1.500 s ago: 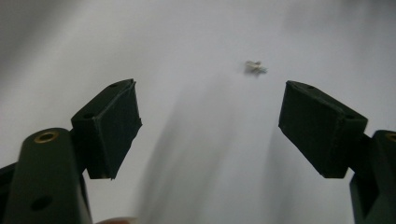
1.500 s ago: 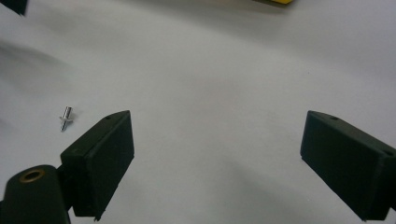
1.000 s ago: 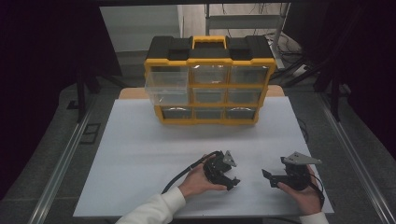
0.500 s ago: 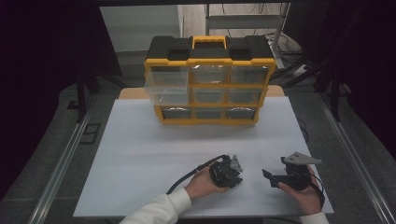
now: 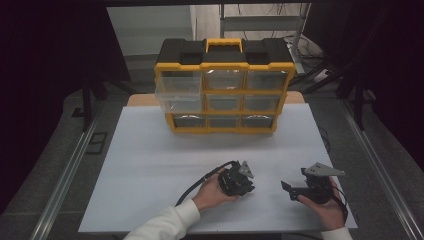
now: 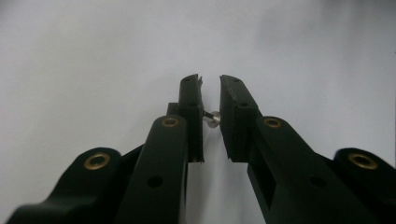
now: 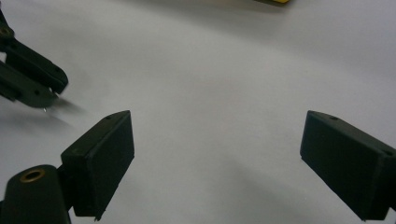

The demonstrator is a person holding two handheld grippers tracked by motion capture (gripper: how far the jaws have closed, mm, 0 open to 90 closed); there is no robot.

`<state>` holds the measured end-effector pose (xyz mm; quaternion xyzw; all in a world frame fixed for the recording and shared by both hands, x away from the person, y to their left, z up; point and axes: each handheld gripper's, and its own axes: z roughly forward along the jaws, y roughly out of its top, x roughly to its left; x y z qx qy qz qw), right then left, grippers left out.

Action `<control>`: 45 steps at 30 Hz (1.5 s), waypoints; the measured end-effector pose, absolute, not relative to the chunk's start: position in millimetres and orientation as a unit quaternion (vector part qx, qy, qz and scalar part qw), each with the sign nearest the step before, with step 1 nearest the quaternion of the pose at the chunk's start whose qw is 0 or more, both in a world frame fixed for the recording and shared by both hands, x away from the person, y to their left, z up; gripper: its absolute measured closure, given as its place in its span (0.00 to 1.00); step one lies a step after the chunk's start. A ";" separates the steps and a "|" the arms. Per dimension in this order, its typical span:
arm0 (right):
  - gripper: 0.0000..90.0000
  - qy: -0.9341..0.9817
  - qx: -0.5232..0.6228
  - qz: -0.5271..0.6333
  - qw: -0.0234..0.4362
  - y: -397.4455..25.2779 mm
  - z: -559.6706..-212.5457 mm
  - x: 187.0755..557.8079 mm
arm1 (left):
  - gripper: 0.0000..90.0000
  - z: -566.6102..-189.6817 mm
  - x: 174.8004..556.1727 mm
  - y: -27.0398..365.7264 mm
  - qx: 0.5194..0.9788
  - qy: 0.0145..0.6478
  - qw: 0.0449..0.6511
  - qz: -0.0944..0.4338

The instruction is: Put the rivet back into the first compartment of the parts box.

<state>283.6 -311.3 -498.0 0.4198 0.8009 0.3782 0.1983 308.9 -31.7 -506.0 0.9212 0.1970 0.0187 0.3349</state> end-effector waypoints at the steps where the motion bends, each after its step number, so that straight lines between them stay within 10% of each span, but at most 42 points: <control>1: 0.12 0.801 0.420 0.379 0.198 -311.2 -497.9 283.5 | 0.89 -503.3 309.7 -27.5 0.919 0.199 0.339 0.018; 27: 0.12 0.803 0.420 0.375 0.198 -307.4 -498.6 286.4 | 0.89 -371.6 321.9 231.7 0.798 0.392 0.447 0.098; 45: 0.12 0.803 0.421 0.373 0.198 -306.8 -499.1 287.8 | 0.89 -266.4 373.0 226.9 0.771 0.403 0.466 0.163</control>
